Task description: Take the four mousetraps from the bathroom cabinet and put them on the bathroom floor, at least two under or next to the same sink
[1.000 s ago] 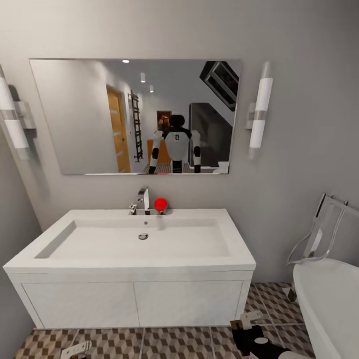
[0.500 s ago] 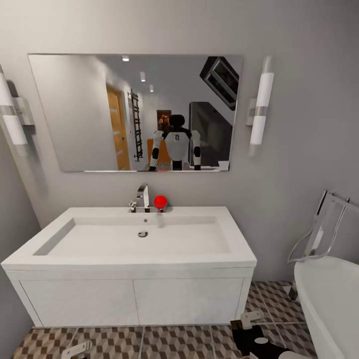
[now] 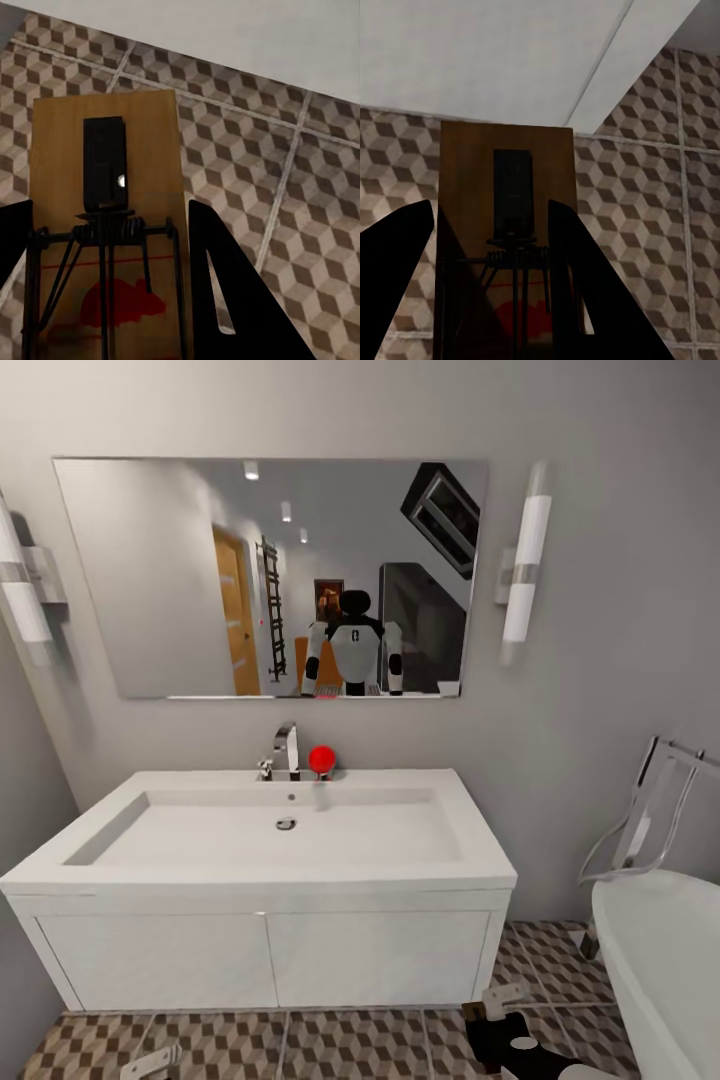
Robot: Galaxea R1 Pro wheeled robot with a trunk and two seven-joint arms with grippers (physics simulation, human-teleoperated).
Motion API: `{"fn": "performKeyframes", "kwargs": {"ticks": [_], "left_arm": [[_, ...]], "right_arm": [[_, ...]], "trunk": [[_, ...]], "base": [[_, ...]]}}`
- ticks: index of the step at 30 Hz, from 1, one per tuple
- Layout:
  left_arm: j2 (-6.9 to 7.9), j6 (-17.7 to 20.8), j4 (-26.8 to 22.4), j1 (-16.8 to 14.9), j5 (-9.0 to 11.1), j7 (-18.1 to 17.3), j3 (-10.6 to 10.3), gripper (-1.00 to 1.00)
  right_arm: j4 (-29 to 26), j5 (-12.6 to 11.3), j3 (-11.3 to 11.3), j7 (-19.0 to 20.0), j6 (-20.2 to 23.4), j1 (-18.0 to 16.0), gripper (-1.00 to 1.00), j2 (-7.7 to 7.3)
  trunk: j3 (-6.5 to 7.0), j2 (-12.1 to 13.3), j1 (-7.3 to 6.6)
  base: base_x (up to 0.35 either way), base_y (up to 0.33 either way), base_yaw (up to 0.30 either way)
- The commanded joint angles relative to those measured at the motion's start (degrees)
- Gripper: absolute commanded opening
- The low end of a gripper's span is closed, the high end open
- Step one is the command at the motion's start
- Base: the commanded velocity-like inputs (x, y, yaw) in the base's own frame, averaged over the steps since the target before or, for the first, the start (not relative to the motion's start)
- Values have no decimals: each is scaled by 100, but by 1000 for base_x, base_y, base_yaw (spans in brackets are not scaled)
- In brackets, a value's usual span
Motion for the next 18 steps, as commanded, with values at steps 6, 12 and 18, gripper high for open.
{"fn": "performKeyframes", "kwargs": {"ticks": [6, 12, 18], "left_arm": [[2, -23, 9, -8, -11, 27, -38, -100], [14, -23, -22, -8, 1, 22, -54, -100], [7, 46, -699, -23, -44, 387, -80, -100]], "right_arm": [[28, 53, -45, -16, -41, -11, -100, -2], [28, 69, -45, -16, -41, -11, -100, -2], [28, 80, -44, -16, -38, -11, -100, -2]], "trunk": [[-115, -246, 133], [-223, -487, 264], [-330, -728, 396]], "base": [[0, 0, 0], [0, 0, 0], [0, 0, 0]]}}
